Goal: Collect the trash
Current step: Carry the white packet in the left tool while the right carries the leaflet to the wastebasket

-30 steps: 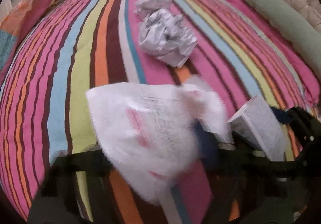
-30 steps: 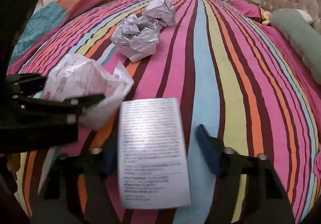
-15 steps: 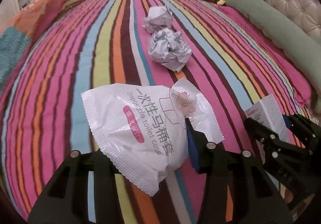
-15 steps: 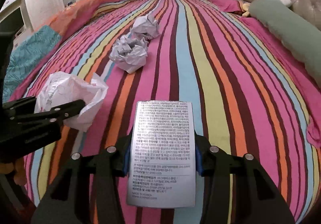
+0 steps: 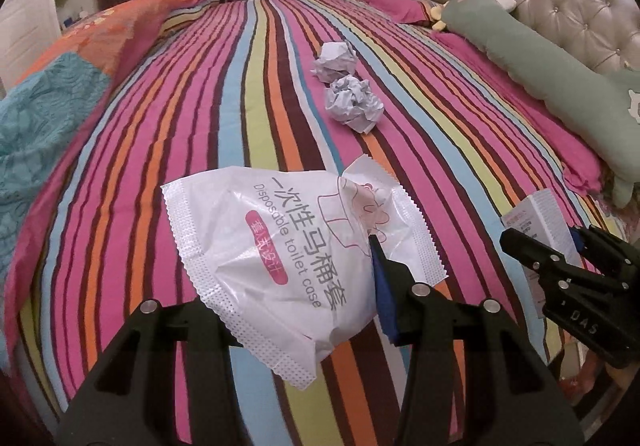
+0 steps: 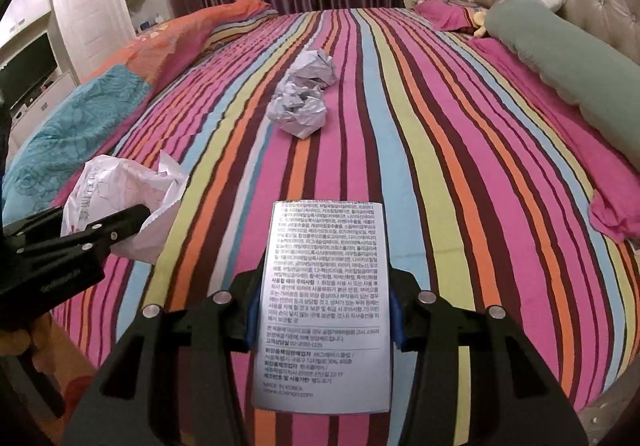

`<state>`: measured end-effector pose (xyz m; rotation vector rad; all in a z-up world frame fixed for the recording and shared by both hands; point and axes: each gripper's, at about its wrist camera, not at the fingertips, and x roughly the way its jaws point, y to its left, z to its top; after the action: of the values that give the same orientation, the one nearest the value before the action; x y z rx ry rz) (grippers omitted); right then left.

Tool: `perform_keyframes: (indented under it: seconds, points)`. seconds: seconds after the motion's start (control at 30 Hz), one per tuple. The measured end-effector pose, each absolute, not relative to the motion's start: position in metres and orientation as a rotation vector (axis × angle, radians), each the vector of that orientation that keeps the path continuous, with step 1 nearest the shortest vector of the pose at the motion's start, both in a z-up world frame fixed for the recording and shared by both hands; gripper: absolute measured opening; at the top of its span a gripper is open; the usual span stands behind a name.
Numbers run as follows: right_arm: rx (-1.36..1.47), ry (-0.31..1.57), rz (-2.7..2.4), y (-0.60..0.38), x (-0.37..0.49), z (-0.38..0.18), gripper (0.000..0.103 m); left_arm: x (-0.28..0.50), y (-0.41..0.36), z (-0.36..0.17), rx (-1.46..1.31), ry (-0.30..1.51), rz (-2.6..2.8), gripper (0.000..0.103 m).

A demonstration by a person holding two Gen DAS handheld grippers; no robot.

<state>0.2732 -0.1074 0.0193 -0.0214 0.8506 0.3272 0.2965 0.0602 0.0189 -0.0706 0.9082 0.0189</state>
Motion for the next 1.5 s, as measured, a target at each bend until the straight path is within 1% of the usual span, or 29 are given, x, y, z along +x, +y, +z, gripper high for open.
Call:
perform_keyframes:
  seconds: [0.53,0.9,1.1,1.3,1.5]
  points:
    - [0.045,0.825,0.358,-0.119,0.172,0.028,0.045,0.185,0.045,0.028,-0.037,0.861,-0.016,0.045]
    - [0.081,0.867,0.366,-0.128,0.097,0.007,0.045,0.105,0.027,0.01,-0.021,0.889,-0.066,0.045]
    - [0.095,0.927,0.344,-0.135,0.069,-0.018,0.045,0.062,0.02,-0.013,-0.036,0.939,-0.079,0.045]
    - [0.115,1.013,0.334,-0.132,0.048,-0.05,0.045,0.033,0.009,-0.052,-0.033,1.02,-0.076,0.045]
    - [0.169,1.22,0.331,-0.123,0.039,-0.106,0.045,0.024,-0.005,-0.098,-0.016,1.137,-0.089,0.045]
